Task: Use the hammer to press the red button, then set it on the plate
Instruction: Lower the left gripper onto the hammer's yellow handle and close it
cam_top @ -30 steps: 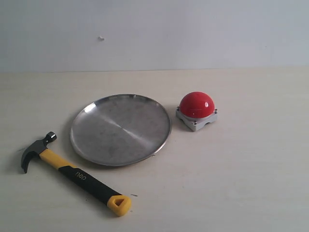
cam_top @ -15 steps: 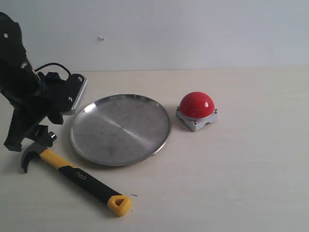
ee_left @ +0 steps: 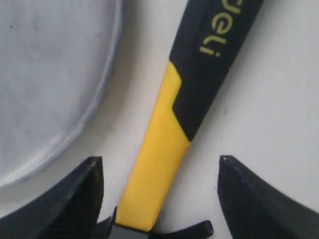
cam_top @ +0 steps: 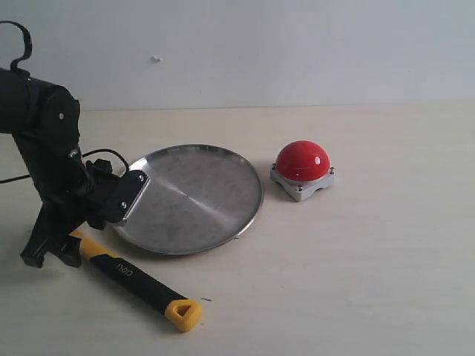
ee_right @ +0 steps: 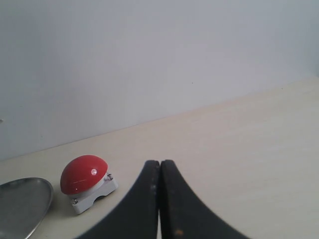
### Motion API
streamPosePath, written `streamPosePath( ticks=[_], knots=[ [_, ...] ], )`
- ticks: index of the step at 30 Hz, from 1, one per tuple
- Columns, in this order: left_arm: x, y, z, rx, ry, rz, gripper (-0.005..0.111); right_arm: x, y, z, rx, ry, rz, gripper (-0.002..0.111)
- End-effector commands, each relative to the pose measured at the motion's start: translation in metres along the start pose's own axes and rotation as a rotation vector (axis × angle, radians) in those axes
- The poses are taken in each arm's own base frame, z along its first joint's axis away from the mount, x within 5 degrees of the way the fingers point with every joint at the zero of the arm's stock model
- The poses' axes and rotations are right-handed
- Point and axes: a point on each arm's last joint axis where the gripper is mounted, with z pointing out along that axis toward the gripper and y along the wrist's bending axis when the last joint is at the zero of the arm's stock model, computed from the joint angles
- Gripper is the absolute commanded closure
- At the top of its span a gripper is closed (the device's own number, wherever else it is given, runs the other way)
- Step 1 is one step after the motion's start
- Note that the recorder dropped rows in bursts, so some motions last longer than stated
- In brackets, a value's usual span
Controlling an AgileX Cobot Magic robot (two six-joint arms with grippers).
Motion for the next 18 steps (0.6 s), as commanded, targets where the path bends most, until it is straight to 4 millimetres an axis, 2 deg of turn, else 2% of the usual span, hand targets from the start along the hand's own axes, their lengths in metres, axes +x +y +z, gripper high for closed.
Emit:
streamPosePath(
  ticks=[1, 10, 12, 14, 18],
  knots=[
    [-0.002, 0.000, 0.017, 0.019, 0.003, 0.002, 0.043, 0.001, 0.000, 0.000, -0.001, -0.008, 0.001, 0.108],
    [-0.003, -0.001, 0.041, 0.083, 0.013, 0.010, 0.043, 0.001, 0.000, 0.000, -0.001, -0.008, 0.001, 0.108],
    [-0.003, -0.001, 0.044, 0.088, 0.015, 0.012, 0.046, 0.001, 0.000, 0.000, -0.001, -0.008, 0.001, 0.108],
    [-0.003, -0.002, 0.044, 0.092, 0.015, 0.012, 0.055, 0.001, 0.000, 0.000, -0.001, -0.008, 0.001, 0.108],
    [-0.001, -0.005, 0.043, 0.130, 0.027, 0.018, 0.098, 0.001, 0.000, 0.000, -0.001, -0.008, 0.001, 0.108]
  ],
)
